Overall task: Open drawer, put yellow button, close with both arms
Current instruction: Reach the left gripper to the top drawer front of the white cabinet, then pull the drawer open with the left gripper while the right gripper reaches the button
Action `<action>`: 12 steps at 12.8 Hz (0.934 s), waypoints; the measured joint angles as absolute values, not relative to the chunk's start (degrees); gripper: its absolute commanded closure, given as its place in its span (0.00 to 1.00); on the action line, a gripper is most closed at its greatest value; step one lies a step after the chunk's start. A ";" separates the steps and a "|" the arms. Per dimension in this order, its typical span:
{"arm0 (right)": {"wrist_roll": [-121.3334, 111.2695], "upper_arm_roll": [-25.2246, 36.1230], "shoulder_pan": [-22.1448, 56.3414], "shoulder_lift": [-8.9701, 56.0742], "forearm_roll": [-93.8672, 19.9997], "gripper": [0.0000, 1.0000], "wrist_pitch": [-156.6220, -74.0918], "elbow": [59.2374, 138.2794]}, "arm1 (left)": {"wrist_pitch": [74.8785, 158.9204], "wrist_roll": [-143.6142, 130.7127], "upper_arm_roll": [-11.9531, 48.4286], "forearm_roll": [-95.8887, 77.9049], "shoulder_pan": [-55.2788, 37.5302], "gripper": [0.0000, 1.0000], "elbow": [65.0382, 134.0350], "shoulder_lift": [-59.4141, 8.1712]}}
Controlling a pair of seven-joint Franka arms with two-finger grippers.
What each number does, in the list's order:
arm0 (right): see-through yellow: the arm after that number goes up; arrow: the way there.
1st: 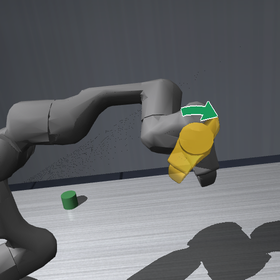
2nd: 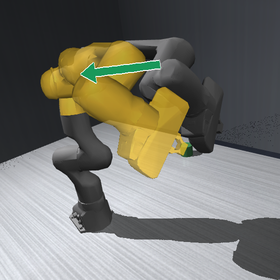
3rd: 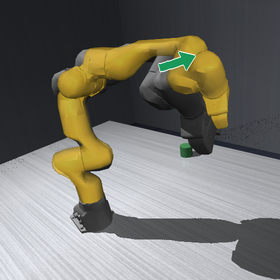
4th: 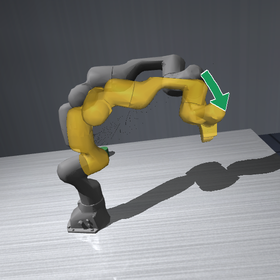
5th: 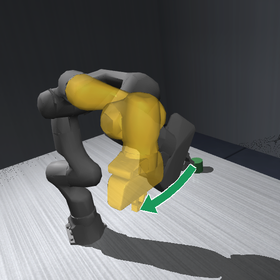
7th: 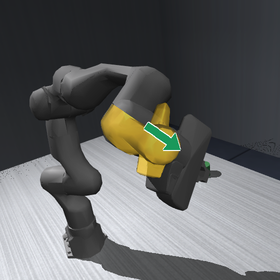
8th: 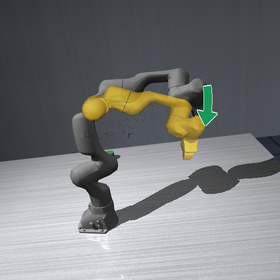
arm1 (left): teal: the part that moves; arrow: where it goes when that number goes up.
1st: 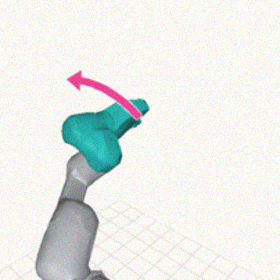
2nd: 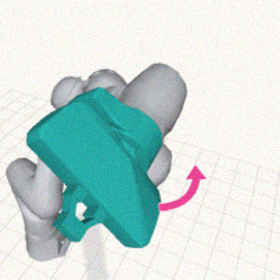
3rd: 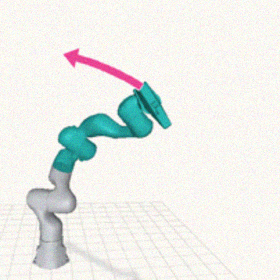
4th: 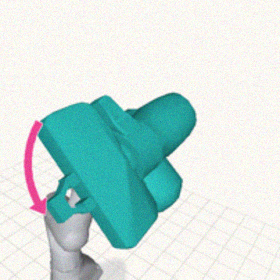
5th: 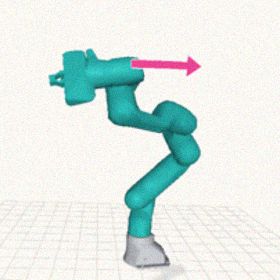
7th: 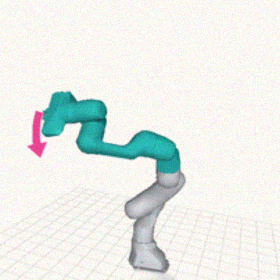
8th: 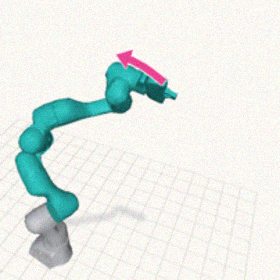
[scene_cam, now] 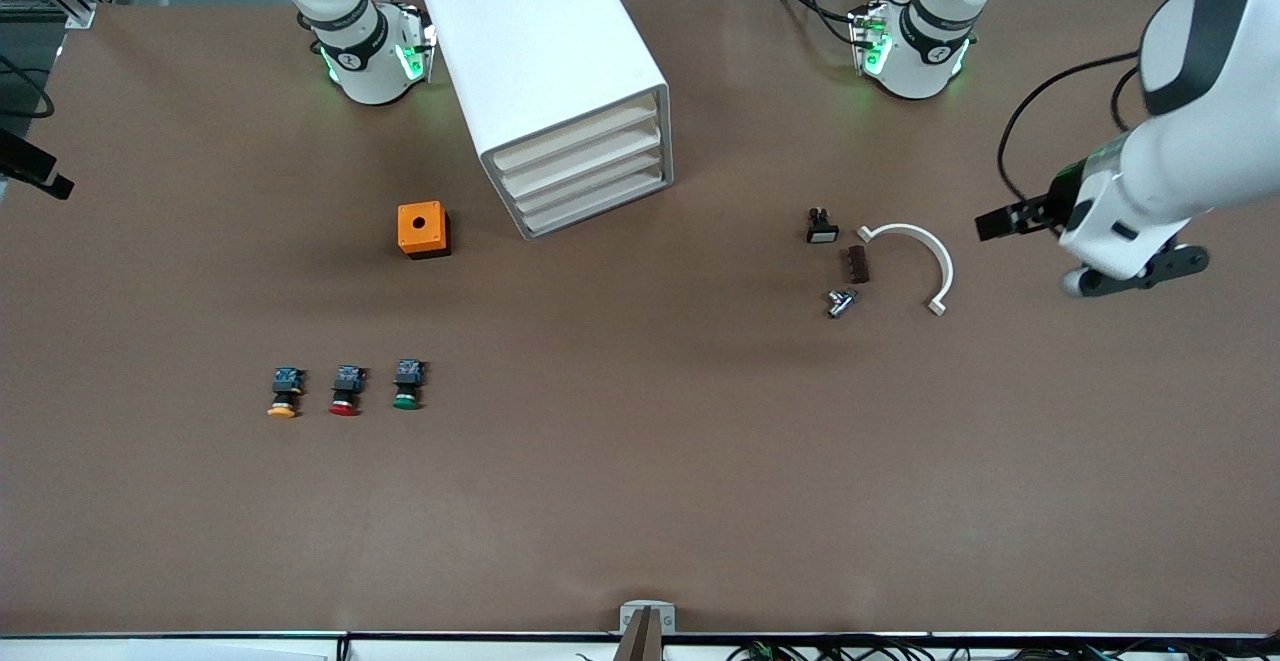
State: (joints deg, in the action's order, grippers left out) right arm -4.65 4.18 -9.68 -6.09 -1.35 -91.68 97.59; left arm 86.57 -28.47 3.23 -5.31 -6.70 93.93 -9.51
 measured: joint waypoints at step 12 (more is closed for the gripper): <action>-4.64 3.06 -7.53 -5.41 -1.52 0.00 -92.22 98.43 | 86.28 -107.66 3.95 -31.82 -24.01 0.01 85.52 -33.29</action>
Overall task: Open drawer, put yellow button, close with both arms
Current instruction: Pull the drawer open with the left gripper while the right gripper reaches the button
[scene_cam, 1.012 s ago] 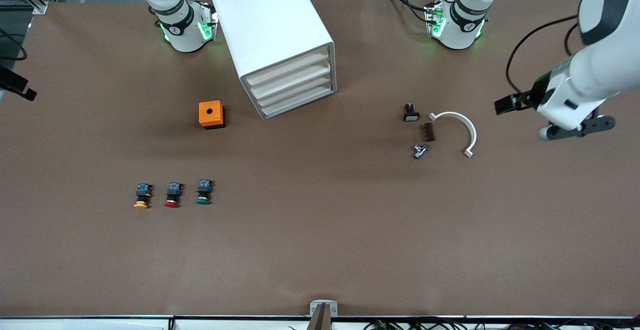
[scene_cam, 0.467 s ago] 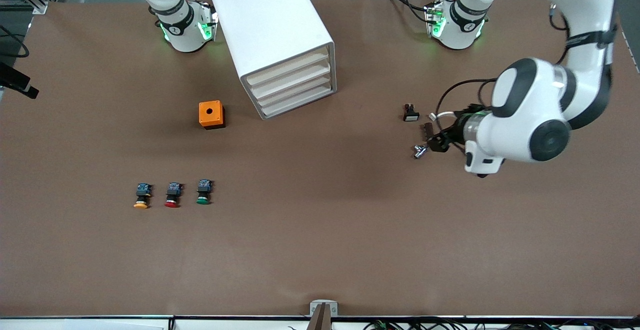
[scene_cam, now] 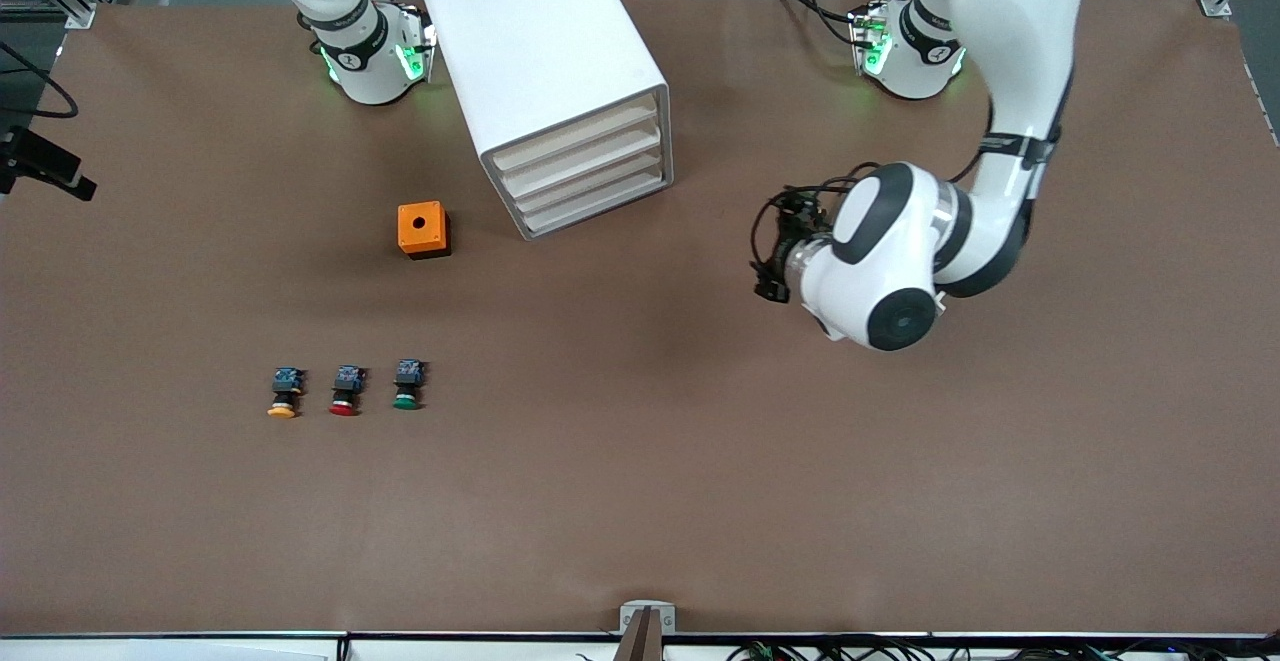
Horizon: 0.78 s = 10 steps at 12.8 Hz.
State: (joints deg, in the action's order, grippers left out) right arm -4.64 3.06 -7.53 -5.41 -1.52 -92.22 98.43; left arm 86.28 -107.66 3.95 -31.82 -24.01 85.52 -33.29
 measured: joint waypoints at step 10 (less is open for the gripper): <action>-4.51 3.13 -4.98 12.27 -1.52 0.00 -106.36 99.93 | 84.61 -134.85 4.13 -60.87 -31.13 0.33 85.23 -39.28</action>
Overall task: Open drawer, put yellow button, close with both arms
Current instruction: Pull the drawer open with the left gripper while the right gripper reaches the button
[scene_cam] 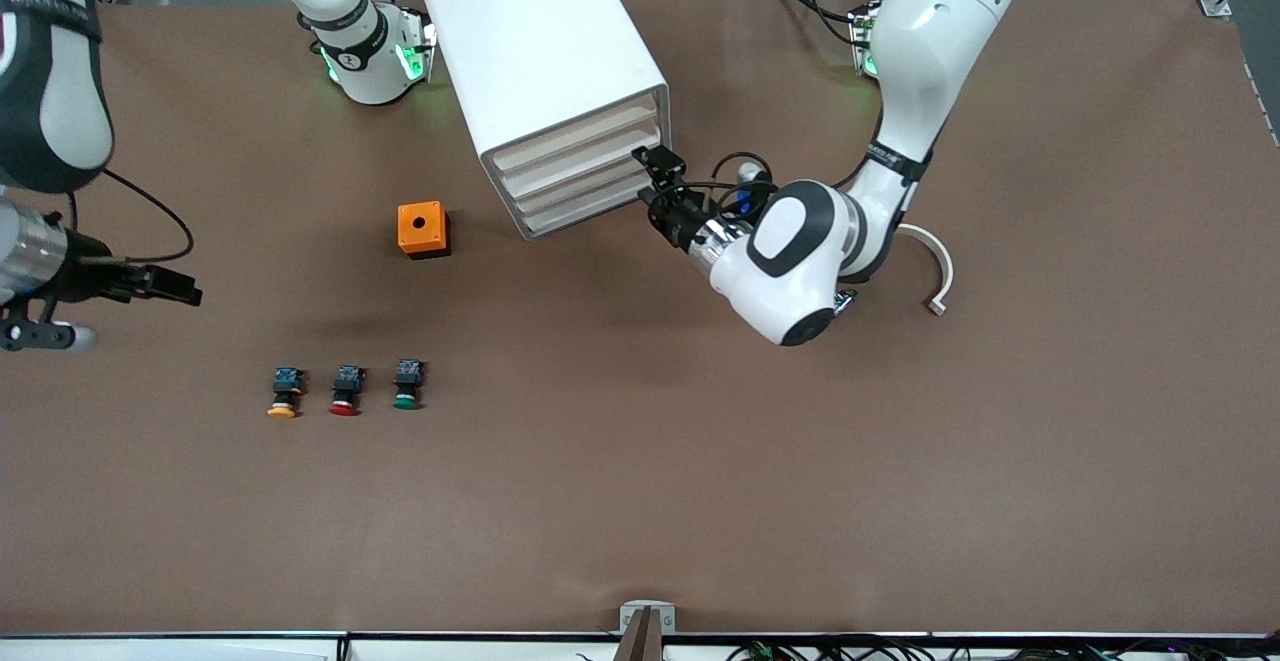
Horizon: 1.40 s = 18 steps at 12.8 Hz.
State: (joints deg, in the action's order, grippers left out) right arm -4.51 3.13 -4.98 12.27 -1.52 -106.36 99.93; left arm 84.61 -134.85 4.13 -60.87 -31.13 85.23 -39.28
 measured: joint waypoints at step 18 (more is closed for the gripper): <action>-4.05 2.97 -4.66 35.89 -5.65 0.14 -133.05 103.76 | 84.20 -138.53 4.07 -64.35 -37.99 0.91 85.04 -43.00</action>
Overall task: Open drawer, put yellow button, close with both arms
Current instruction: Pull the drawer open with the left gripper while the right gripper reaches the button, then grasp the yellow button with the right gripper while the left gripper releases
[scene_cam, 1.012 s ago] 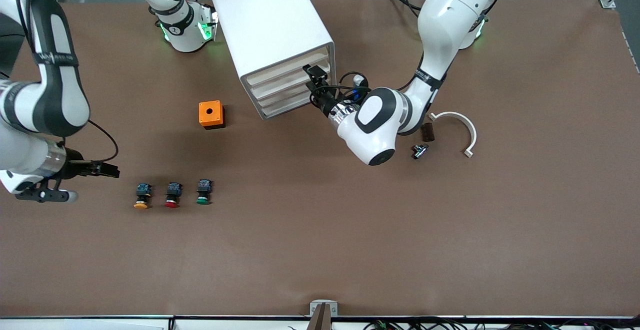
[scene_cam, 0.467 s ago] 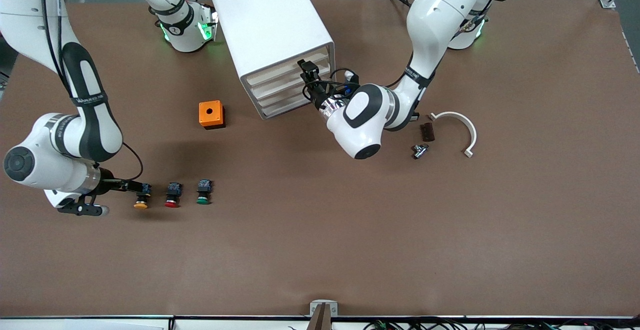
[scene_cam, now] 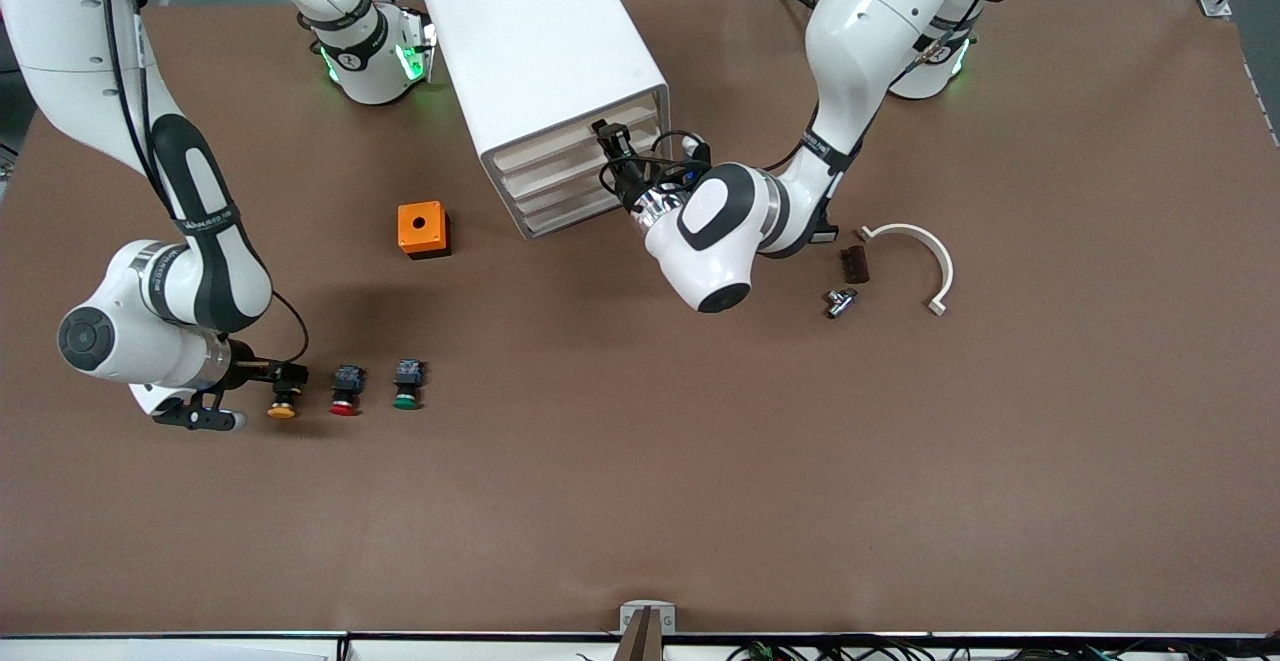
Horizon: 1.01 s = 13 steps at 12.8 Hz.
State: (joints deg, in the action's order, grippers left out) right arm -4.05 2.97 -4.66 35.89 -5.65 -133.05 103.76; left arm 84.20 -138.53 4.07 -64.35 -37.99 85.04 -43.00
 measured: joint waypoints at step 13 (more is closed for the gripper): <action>-3.99 2.45 -4.35 35.63 -5.92 1.00 -134.04 102.11 | 84.20 -136.43 2.59 -64.34 -25.59 0.01 80.21 -43.30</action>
State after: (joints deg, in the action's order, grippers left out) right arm -3.99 2.45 -4.35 35.63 -5.92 -134.04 102.11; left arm 84.20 -136.43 2.59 -64.34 -25.59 80.21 -43.30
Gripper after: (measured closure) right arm 0.586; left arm 0.229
